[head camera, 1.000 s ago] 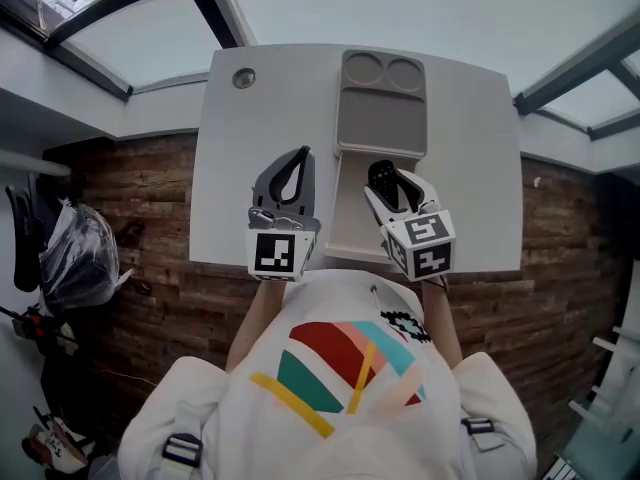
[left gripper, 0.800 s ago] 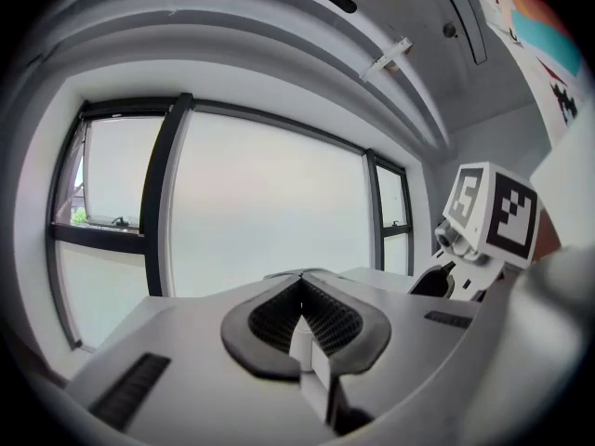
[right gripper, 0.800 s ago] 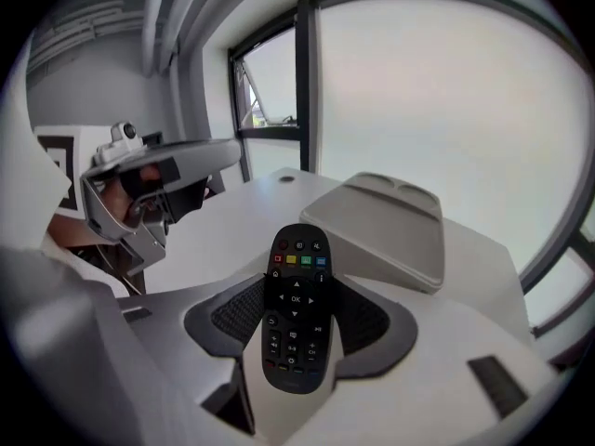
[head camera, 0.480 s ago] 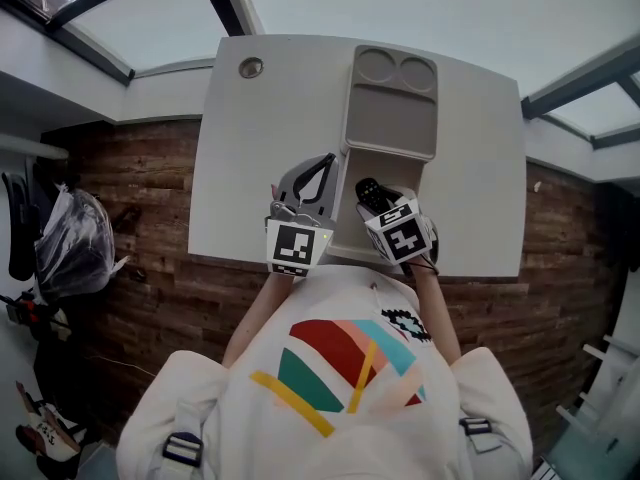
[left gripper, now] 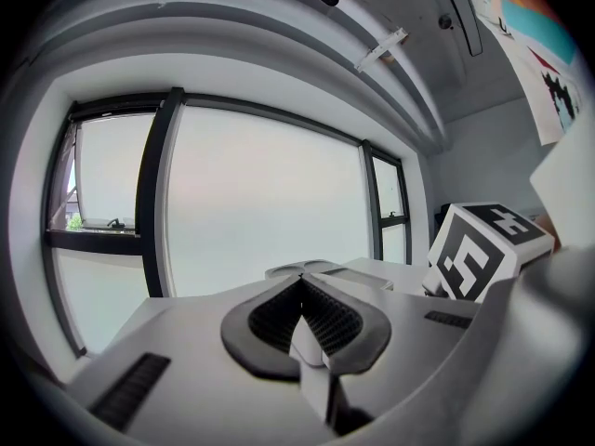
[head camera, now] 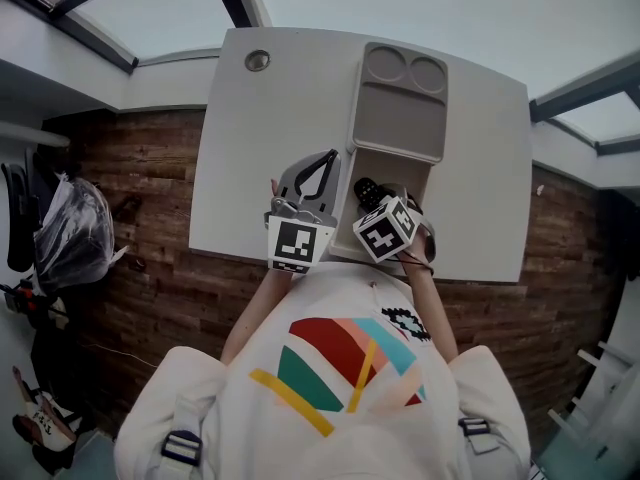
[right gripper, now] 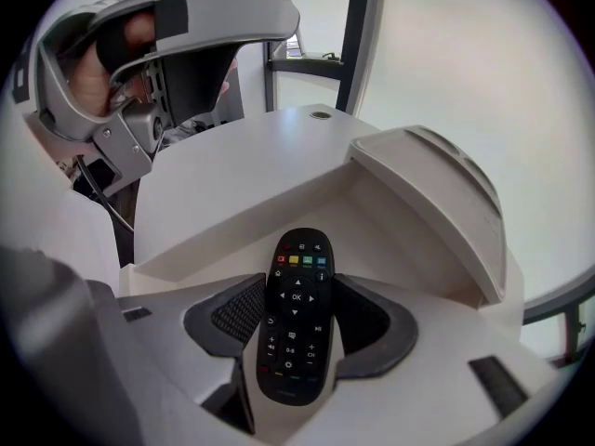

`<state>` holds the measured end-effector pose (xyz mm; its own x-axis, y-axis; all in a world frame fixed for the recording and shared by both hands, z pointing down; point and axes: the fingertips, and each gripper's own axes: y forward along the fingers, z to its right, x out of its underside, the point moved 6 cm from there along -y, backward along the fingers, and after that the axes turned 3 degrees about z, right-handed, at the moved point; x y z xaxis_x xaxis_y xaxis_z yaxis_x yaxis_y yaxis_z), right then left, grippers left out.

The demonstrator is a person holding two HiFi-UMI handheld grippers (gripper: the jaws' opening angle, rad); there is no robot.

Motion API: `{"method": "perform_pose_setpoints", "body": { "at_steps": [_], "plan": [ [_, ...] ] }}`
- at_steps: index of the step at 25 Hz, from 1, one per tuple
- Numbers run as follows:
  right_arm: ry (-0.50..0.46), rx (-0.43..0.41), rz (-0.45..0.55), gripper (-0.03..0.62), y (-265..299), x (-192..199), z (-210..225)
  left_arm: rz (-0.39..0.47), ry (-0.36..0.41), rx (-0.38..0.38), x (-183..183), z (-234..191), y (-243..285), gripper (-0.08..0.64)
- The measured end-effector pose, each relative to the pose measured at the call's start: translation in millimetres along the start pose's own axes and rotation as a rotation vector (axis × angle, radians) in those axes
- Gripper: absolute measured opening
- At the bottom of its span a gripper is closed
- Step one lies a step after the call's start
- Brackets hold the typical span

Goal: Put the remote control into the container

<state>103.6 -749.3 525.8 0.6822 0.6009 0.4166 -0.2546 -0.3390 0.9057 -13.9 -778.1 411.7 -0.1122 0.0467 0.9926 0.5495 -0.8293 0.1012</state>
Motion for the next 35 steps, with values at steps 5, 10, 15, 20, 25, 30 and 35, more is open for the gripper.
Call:
{"method": "perform_pose_setpoints", "body": {
  "at_steps": [5, 10, 15, 20, 25, 30, 35],
  "plan": [
    [-0.035, 0.02, 0.027, 0.236, 2, -3, -1, -0.003, -0.009, -0.017, 0, -5, -2, 0.008],
    [-0.111, 0.073, 0.047, 0.236, 5, -2, -5, -0.003, -0.02, -0.021, 1, -5, -1, 0.008],
    [-0.108, 0.103, 0.069, 0.259, 4, -3, -4, 0.0, -0.018, -0.016, 0, -4, -2, 0.008],
    [-0.086, 0.11, 0.101, 0.288, 4, -1, -2, 0.007, -0.023, -0.006, -1, -3, -4, 0.008],
    [-0.141, 0.09, 0.119, 0.298, 4, -2, -1, 0.019, -0.032, 0.009, -4, 2, -5, 0.008],
    [-0.203, 0.013, 0.197, 0.299, -12, -10, -10, 0.049, -0.059, -0.022, -12, -7, -8, 0.008],
    [-0.126, 0.009, 0.339, 0.298, -47, -36, -3, 0.076, -0.091, -0.059, -24, -21, -12, 0.008]
  ]
}}
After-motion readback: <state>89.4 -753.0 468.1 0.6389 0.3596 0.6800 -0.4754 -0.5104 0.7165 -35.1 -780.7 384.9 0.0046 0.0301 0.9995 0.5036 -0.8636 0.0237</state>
